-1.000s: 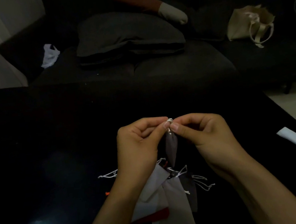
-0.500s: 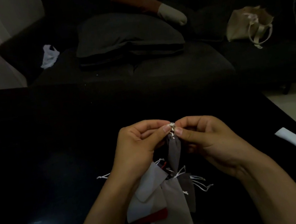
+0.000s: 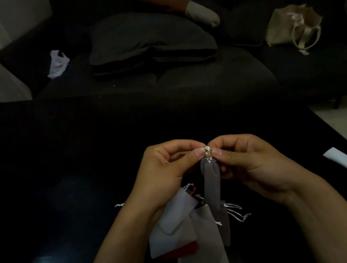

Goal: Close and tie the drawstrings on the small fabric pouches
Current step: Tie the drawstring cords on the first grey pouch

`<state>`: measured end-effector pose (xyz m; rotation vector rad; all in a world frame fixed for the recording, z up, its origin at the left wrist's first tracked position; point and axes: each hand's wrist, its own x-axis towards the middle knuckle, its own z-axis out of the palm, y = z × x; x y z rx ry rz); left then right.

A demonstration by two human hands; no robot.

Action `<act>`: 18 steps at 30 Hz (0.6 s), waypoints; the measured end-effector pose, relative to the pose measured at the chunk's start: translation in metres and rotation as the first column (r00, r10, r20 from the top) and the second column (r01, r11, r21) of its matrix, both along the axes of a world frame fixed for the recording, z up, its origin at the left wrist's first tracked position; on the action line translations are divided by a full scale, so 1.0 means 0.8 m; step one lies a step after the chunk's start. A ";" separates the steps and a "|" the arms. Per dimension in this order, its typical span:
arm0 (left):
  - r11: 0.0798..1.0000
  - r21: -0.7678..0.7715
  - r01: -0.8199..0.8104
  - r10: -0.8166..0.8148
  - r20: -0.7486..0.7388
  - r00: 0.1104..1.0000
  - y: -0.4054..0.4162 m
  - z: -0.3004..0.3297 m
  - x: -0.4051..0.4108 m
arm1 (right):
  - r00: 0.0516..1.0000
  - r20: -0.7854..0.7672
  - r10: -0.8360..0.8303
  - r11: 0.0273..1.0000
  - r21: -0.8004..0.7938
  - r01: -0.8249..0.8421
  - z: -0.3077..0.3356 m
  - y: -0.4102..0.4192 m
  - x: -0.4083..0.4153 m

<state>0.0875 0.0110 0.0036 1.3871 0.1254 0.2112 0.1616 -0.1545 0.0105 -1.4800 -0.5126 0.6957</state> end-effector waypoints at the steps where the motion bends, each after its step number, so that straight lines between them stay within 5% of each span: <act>1: 1.000 0.012 -0.007 0.007 0.006 1.000 0.001 -0.001 0.000 | 1.000 0.017 0.000 1.000 -0.016 0.001 0.000 0.000 0.000; 10: 0.979 0.189 -0.072 0.046 0.142 0.989 -0.002 -0.001 0.000 | 0.995 -0.041 -0.088 0.995 -0.054 0.086 0.006 0.014 -0.008; 18: 0.967 0.230 -0.110 0.063 0.204 0.977 -0.001 0.002 0.000 | 0.970 -0.230 -0.085 0.988 0.110 0.113 0.009 0.019 -0.010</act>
